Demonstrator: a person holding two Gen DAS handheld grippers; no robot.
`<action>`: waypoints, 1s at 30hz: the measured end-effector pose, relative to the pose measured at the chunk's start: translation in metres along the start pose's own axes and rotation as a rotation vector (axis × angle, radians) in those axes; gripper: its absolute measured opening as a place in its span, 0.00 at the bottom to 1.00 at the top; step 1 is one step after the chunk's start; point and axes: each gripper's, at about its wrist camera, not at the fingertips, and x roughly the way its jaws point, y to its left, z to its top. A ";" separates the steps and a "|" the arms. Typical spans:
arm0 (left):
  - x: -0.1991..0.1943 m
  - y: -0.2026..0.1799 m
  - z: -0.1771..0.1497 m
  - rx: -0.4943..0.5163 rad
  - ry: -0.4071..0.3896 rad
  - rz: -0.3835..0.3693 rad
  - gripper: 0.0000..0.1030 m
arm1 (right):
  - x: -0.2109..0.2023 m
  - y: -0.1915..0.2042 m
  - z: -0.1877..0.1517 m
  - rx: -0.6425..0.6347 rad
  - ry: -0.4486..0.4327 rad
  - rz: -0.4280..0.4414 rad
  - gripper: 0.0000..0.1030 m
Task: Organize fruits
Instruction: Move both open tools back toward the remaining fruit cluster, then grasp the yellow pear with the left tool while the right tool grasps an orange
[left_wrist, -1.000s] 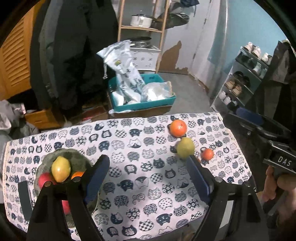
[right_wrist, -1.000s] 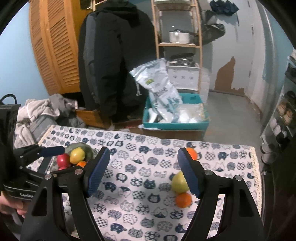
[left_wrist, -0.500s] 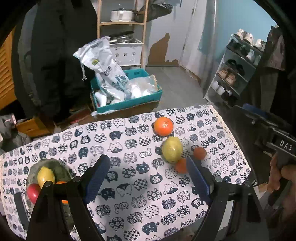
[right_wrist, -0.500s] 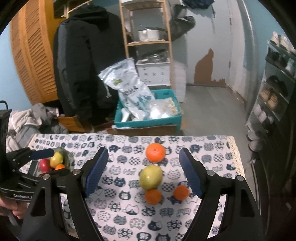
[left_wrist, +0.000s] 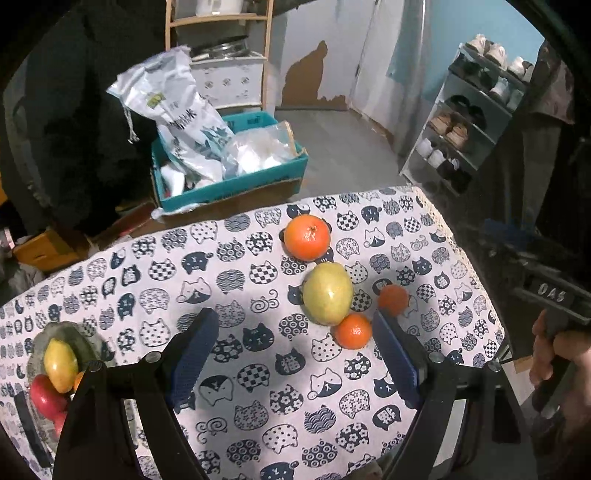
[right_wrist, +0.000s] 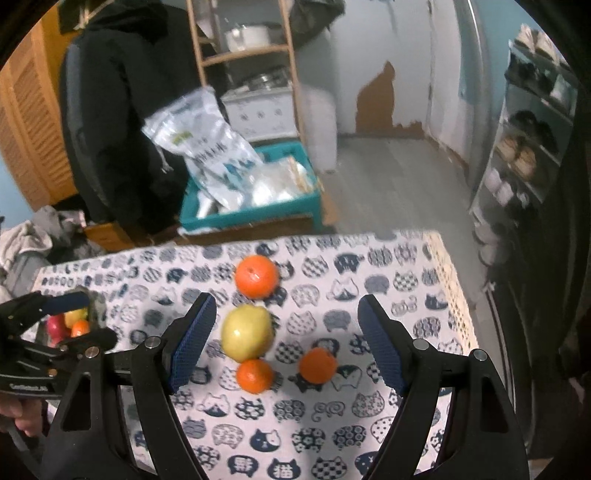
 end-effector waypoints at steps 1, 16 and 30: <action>0.006 0.000 0.001 -0.001 0.008 0.000 0.84 | 0.005 -0.002 -0.002 0.004 0.013 -0.003 0.77; 0.083 0.002 -0.003 -0.039 0.137 -0.017 0.84 | 0.110 -0.031 -0.045 0.073 0.289 -0.024 0.77; 0.123 -0.014 0.003 -0.004 0.198 -0.044 0.84 | 0.155 -0.038 -0.068 0.086 0.411 -0.016 0.66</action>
